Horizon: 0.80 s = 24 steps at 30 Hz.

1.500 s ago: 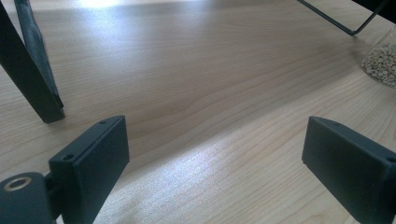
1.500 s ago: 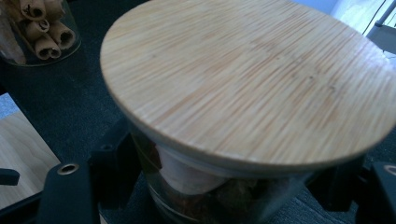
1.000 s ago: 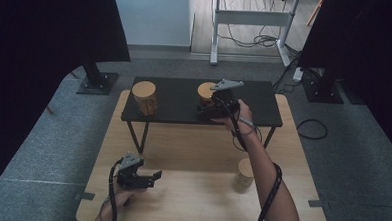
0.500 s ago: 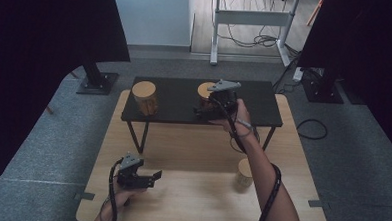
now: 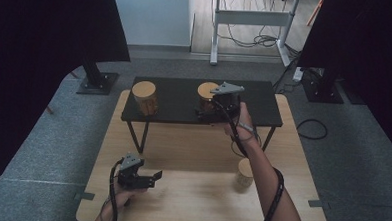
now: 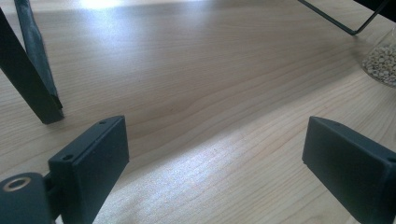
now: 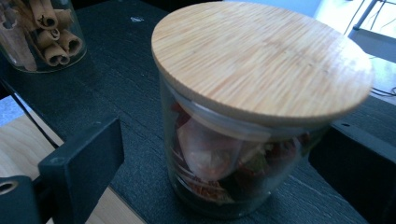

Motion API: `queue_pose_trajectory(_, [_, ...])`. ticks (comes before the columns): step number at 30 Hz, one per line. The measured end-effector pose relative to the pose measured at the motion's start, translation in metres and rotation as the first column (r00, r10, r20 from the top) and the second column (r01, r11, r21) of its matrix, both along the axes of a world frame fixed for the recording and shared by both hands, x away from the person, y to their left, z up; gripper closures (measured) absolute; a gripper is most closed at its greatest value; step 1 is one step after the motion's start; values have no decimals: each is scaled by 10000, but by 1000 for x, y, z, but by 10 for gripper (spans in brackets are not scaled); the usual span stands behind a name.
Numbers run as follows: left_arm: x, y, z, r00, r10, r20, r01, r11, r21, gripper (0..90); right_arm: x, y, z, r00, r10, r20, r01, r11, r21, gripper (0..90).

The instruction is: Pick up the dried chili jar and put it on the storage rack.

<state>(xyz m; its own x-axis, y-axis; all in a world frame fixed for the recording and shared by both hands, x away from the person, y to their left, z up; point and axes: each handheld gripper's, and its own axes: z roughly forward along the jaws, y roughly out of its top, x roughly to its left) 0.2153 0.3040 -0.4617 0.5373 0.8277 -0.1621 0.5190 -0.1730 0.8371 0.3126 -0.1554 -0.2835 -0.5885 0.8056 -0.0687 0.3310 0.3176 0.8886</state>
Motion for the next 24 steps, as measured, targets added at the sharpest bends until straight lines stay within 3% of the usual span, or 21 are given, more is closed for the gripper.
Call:
queue_pose_trajectory(8, [-1,-1,0,10000,-9,25,9,10000,26,65,-12,-2,-3,9997,-157,183,154,9998,152,12])
queue_pose_trajectory(24, [-1,-2,1,10000,-18,43,17,10000,49,64,-33,-14,-6,9988,107,474,-116,9998,178,11])
